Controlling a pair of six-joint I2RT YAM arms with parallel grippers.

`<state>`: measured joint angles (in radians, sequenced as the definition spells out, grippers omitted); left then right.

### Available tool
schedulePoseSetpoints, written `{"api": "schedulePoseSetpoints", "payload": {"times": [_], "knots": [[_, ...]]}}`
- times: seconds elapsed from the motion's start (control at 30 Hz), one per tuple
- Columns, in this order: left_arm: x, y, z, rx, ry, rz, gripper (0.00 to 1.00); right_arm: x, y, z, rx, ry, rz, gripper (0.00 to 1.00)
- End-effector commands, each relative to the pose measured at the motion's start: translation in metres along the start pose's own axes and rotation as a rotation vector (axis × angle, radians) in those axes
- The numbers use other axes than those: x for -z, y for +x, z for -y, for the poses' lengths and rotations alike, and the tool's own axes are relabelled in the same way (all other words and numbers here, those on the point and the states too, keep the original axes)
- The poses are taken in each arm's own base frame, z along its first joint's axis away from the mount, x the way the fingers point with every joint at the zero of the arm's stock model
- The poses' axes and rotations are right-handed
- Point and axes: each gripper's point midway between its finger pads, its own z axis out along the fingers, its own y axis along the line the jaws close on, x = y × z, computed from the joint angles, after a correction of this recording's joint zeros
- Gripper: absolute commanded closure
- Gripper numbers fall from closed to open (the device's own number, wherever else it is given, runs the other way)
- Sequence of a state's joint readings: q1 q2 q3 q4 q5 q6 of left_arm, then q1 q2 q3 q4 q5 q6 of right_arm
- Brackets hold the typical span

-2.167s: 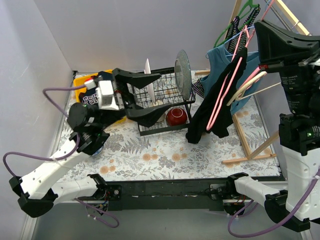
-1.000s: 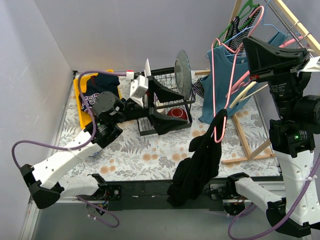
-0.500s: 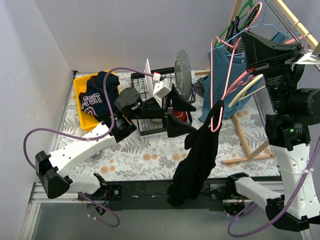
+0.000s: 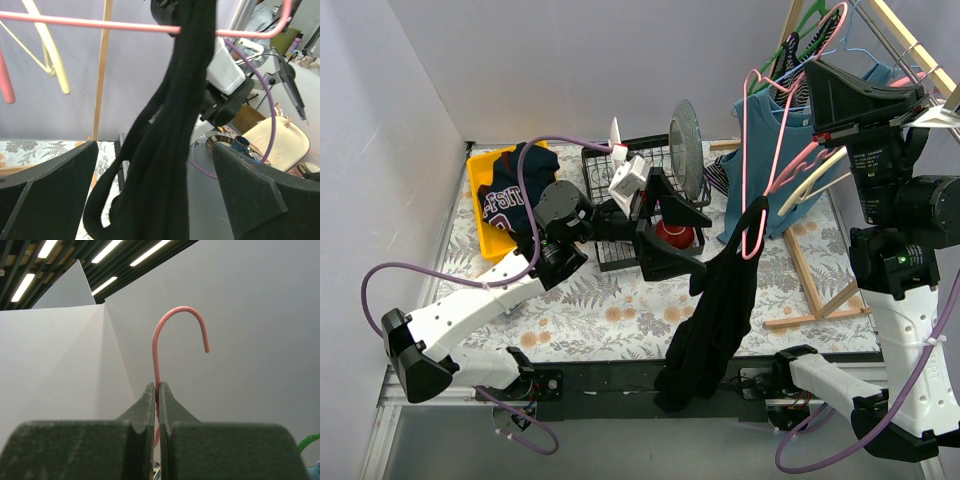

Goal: Remove the tank top from the hanger

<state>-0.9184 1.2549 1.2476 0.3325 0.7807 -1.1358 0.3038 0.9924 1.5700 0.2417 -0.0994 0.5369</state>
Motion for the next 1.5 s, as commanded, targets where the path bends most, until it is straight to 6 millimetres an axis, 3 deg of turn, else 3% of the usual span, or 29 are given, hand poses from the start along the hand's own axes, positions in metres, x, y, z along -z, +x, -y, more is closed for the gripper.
{"api": "schedulePoseSetpoints", "payload": {"times": [0.0,0.17,0.37,0.53,0.6,0.73,0.77,0.8,0.9,1.0,1.1,1.13,1.17,1.33,1.47], "knots": [[0.005,-0.009,0.020,0.030,0.042,0.013,0.02,0.003,-0.029,-0.008,0.014,-0.006,0.110,0.99],[-0.001,-0.006,0.021,0.048,0.065,0.029,0.02,0.000,-0.025,0.003,0.007,0.038,0.117,0.99],[-0.018,0.003,0.004,0.098,0.010,0.022,0.02,-0.003,-0.022,0.006,0.012,0.045,0.106,0.99],[-0.027,0.006,0.010,0.096,0.041,0.021,0.02,-0.001,-0.018,0.016,0.017,0.085,0.110,0.99],[-0.030,0.009,0.012,0.097,0.050,0.015,0.08,-0.001,-0.016,0.017,0.015,0.088,0.106,0.99],[-0.031,0.010,0.019,0.098,0.071,-0.001,0.65,0.000,-0.010,0.021,0.012,0.097,0.093,0.99],[-0.030,0.009,0.020,0.087,0.068,-0.001,0.89,-0.001,-0.009,0.023,0.013,0.106,0.091,0.99],[-0.030,0.006,0.019,0.078,0.052,0.005,0.99,0.000,-0.010,0.023,0.014,0.109,0.091,0.99],[-0.018,-0.008,0.024,0.044,-0.011,0.025,1.00,-0.002,-0.007,0.024,0.036,0.112,0.069,0.99],[0.001,-0.042,0.040,-0.049,-0.065,0.086,1.00,-0.001,-0.004,0.025,0.069,0.110,0.053,0.99],[0.015,-0.092,0.056,-0.150,-0.141,0.139,1.00,0.002,0.006,0.025,0.093,0.090,0.019,0.99],[0.019,-0.088,0.050,-0.125,-0.194,0.088,1.00,0.002,0.014,0.026,0.099,0.083,-0.009,0.99],[0.022,-0.113,0.061,-0.158,-0.197,0.119,1.00,0.002,0.018,0.028,0.099,0.088,-0.025,0.99],[0.037,-0.133,0.069,-0.220,-0.255,0.115,1.00,0.000,0.040,0.035,0.119,0.078,-0.095,0.99],[0.047,-0.152,0.074,-0.266,-0.299,0.137,1.00,-0.002,0.041,0.044,0.148,0.111,-0.091,0.99]]}}
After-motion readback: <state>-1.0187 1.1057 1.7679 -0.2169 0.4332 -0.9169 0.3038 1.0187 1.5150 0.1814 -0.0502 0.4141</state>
